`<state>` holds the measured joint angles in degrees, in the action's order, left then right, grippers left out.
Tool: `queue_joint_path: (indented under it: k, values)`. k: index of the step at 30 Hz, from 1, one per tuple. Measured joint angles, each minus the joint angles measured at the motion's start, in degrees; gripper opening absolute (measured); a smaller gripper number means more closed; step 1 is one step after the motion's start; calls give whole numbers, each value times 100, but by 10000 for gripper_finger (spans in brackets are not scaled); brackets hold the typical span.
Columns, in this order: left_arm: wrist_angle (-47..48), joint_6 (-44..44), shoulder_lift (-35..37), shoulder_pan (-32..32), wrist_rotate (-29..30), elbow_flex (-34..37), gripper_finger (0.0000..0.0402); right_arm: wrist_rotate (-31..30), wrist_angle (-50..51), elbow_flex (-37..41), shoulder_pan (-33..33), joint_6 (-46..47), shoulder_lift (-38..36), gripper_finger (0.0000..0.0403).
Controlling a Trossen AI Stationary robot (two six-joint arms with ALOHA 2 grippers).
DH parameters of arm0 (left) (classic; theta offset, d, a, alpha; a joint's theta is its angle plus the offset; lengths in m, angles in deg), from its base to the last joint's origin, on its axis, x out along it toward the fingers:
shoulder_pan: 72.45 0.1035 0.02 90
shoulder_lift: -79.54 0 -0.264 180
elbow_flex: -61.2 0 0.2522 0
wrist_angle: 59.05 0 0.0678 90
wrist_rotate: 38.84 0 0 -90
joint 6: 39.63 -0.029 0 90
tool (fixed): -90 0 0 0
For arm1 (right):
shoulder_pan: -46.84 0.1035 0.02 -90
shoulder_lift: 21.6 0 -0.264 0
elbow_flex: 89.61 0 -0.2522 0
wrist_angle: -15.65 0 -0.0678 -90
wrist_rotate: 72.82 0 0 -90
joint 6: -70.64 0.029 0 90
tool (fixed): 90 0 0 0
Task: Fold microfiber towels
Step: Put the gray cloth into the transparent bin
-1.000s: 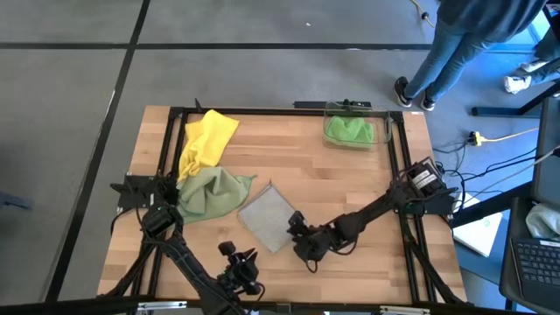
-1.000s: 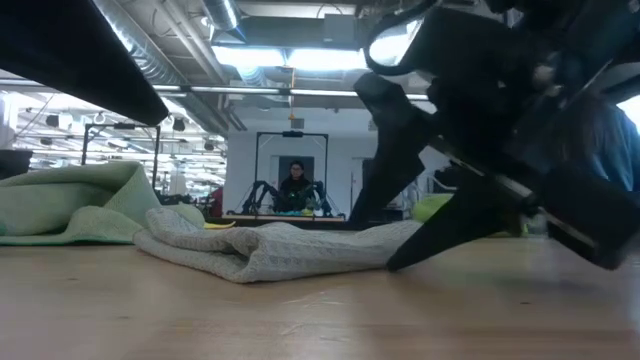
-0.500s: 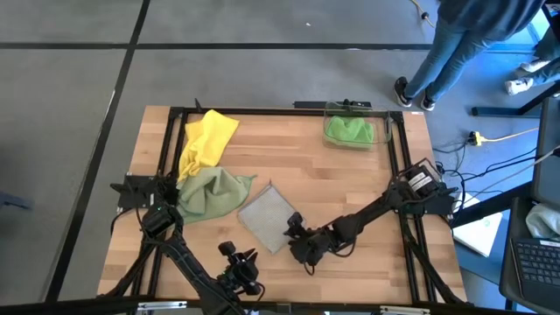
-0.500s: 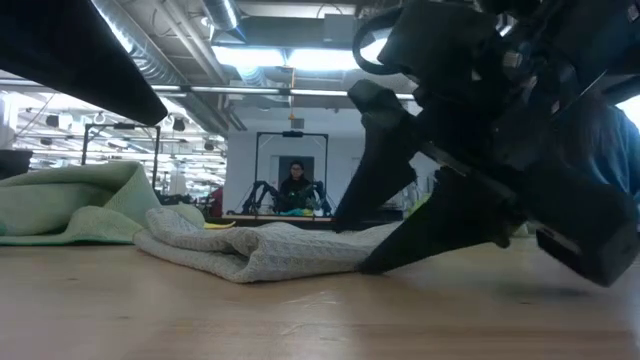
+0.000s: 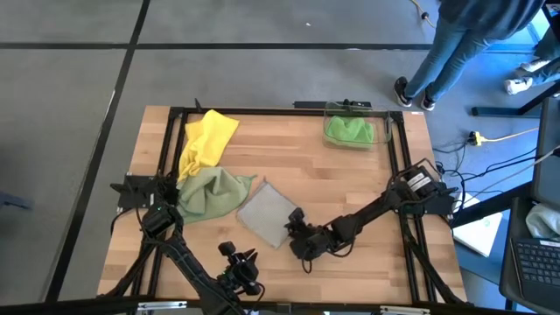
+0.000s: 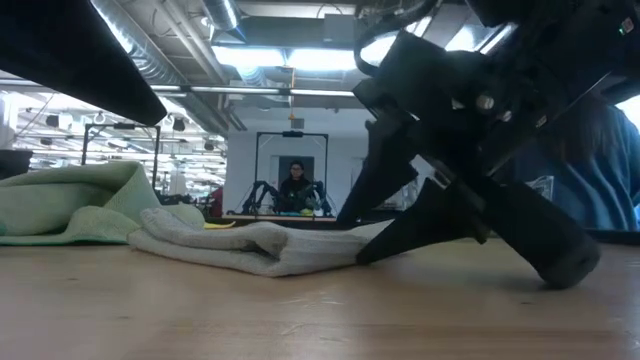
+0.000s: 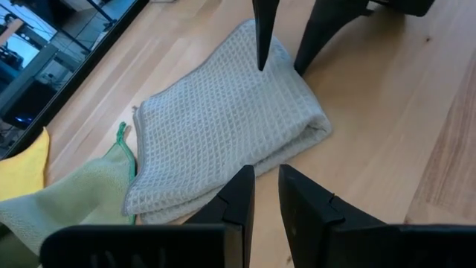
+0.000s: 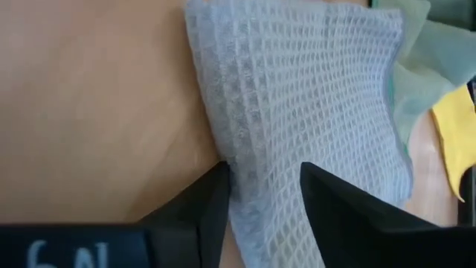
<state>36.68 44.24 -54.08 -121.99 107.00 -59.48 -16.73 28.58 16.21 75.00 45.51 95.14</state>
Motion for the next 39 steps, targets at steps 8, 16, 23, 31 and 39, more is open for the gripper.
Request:
queue_joint_path:
  k: [8, 16, 23, 31, 39]
  values:
    - [-2, 2, 0, 0, 0, 0, 55, 99, 321, 0, -49, 215, -8, 152]
    - [-13, 3, 0, -4, 1, 0, 55, 260, -51, 37, -101, -33, -8, 151]
    - [-13, 3, 2, -4, 0, 0, 55, 598, -208, 37, -307, -66, -3, 122]
    - [-15, 3, 2, -4, 1, 0, 55, 870, -371, 37, -350, -111, 10, 70]
    - [-15, 5, 2, -4, 1, 0, 55, 857, -393, 25, -348, -214, -31, 11]
